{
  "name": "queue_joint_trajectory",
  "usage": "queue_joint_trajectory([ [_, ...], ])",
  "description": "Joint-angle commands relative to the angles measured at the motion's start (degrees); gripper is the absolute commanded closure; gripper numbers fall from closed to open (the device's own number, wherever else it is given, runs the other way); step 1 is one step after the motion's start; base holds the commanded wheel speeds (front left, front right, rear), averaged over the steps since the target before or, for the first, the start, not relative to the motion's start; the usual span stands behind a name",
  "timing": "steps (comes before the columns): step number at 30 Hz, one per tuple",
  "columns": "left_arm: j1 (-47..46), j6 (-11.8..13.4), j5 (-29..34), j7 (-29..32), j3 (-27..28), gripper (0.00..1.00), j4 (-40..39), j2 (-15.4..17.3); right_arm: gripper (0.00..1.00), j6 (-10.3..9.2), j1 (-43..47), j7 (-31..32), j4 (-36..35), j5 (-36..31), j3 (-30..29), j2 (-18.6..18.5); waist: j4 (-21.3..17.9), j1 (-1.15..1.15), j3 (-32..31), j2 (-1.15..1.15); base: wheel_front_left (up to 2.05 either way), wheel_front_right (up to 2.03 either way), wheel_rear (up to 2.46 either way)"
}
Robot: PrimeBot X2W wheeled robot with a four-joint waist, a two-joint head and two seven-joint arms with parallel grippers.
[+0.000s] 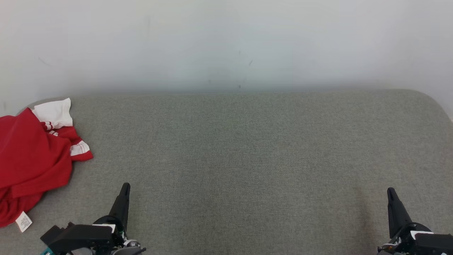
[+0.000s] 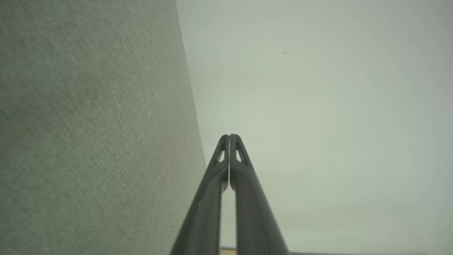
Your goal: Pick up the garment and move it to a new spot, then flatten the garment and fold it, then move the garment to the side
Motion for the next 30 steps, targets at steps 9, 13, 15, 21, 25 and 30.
queue_joint_trajectory([
  [9, -0.7, -0.1, -0.3, 0.1, 0.2, 1.00, 0.0, 0.2, 1.00, -0.12, -0.7, 0.0, -0.1, -0.1, 0.0, 0.1, 0.0, 0.00, 0.0, 0.00, 0.00, 0.00, 0.00],
  [13, -0.7, -0.1, -0.3, 0.1, 0.2, 1.00, 0.0, 0.2, 1.00, -0.12, -0.7, 0.0, -0.1, -0.1, 0.0, 0.1, 0.0, 0.00, 0.0, 0.00, 0.00, 0.00, 0.00],
  [15, -0.7, -0.1, -0.3, 0.1, 0.2, 1.00, 0.0, 0.2, 1.00, -0.13, -0.7, 0.0, -0.1, -0.1, 0.0, 0.1, 0.0, 0.00, 0.0, 0.00, 0.00, 0.00, 0.00],
  [21, 2.0, 0.0, 0.0, -0.1, -0.3, 0.00, 2.0, -0.3, 0.00, 0.00, 1.5, -0.1, 2.2, 0.0, 0.2, 0.4, 0.0, 0.00, 0.0, 0.00, 0.00, 0.00, 0.00],
  [25, 2.7, 0.0, 0.5, -1.3, -0.6, 0.00, 1.1, -0.3, 0.00, 0.00, 1.6, -1.3, 2.1, -0.4, 1.6, 0.4, 0.0, 0.00, 0.0, 0.00, 0.00, 0.00, 0.00],
  [30, 3.7, 0.0, 2.5, -2.7, -0.6, 0.00, 0.2, -0.2, 0.00, -0.01, 1.7, -2.7, 2.4, -1.9, 3.1, 0.3, 0.0, 0.00, 0.1, 0.00, 0.00, 0.00, 0.00],
])
